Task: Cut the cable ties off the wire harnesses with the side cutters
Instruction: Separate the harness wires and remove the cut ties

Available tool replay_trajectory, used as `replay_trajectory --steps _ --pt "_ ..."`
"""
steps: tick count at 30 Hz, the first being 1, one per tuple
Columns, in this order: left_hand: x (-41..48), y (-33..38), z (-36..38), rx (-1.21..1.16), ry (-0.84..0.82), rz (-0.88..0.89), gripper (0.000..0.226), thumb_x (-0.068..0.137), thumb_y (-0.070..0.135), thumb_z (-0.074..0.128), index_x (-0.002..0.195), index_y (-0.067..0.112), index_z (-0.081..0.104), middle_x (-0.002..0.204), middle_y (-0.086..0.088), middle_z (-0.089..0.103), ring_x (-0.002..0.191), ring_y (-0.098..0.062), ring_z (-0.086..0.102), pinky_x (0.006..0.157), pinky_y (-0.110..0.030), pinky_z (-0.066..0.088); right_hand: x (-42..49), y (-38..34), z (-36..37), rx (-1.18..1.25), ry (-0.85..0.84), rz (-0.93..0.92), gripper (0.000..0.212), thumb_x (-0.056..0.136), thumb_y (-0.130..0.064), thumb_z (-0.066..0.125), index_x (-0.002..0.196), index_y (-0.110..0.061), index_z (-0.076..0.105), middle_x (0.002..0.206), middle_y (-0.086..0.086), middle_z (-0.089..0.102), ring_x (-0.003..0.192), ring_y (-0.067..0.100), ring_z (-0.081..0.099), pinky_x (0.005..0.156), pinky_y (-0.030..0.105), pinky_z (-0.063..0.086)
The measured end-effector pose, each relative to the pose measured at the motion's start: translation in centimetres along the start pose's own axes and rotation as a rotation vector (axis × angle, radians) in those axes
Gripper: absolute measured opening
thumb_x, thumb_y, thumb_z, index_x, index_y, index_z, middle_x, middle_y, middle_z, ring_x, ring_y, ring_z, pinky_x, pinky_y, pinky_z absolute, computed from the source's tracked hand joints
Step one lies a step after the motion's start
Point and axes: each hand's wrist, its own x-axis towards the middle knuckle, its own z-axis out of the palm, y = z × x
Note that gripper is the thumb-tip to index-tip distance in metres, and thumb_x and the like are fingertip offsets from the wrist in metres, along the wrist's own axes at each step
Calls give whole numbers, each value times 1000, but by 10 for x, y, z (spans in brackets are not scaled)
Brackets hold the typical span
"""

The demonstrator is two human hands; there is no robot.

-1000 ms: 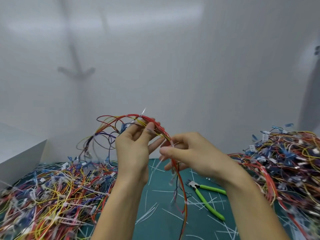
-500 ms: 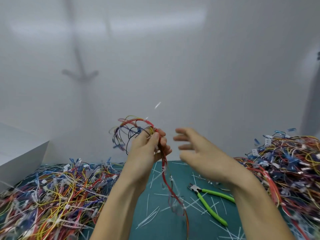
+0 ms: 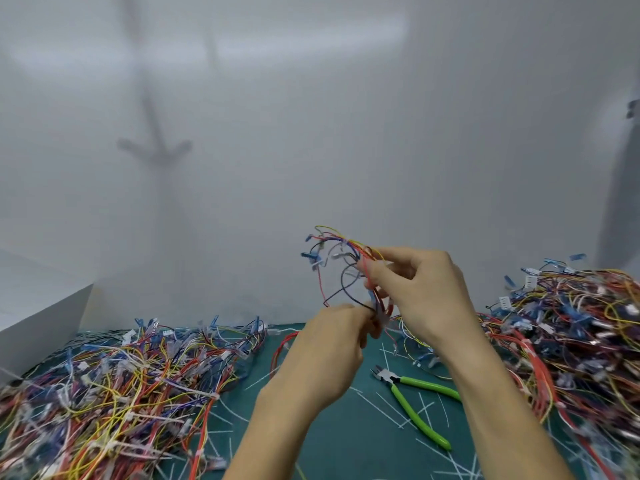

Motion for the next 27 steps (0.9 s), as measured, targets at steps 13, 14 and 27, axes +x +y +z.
replay_trajectory --steps 13,14,27 --pt "1 -9 -43 -955 279 -232 23 75 27 55 91 20 69 86 3 74 83 -11 68 82 -31 50 0 -9 -7 417 140 0 17 98 -11 58 85 -15 68 71 -1 76 56 6 65 51 12 46" --pt "1 -9 -47 -952 354 -243 17 80 29 58 88 20 70 82 4 73 79 -10 67 80 -31 50 -1 -11 -8 429 125 2 18 100 -10 55 86 -14 66 72 0 76 57 7 67 52 12 46" --pt "8 2 -53 -1034 377 -395 31 89 38 66 117 25 66 108 9 73 103 -3 67 91 -33 52 -2 -10 -11 494 -191 65 27 105 -9 40 95 -20 63 77 2 76 76 11 72 67 30 46"
